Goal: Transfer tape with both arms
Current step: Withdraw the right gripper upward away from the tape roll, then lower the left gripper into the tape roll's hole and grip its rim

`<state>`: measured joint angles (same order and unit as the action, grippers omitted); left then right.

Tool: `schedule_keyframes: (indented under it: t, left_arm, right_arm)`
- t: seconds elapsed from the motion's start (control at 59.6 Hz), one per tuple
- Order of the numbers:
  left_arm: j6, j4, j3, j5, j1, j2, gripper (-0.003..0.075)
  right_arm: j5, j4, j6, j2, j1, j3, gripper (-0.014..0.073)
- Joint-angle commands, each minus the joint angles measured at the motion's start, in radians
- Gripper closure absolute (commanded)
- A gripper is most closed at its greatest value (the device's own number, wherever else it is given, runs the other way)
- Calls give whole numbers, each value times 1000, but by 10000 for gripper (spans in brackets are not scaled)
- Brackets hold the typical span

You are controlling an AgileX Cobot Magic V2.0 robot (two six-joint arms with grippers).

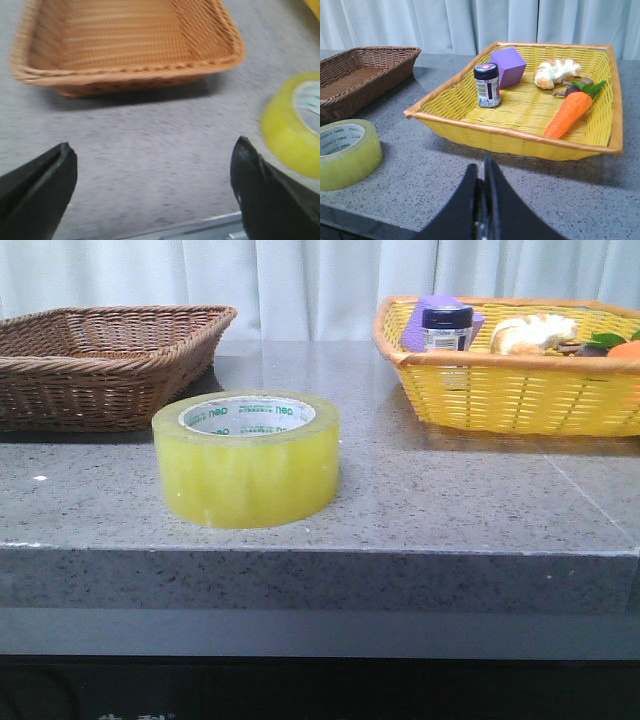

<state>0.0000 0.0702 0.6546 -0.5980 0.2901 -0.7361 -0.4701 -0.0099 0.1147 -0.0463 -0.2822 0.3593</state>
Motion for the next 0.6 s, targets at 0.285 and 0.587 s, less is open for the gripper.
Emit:
schedule_keyframes:
  t: [0.285,0.587]
  left_arm:
    - [-13,172,217,106,259,-402,104]
    - [-13,186,340,163,316,-663,104]
  right_arm:
    - [104,-3,1,-17,5,12,683]
    - [110,-3,1,-17,5,12,683]
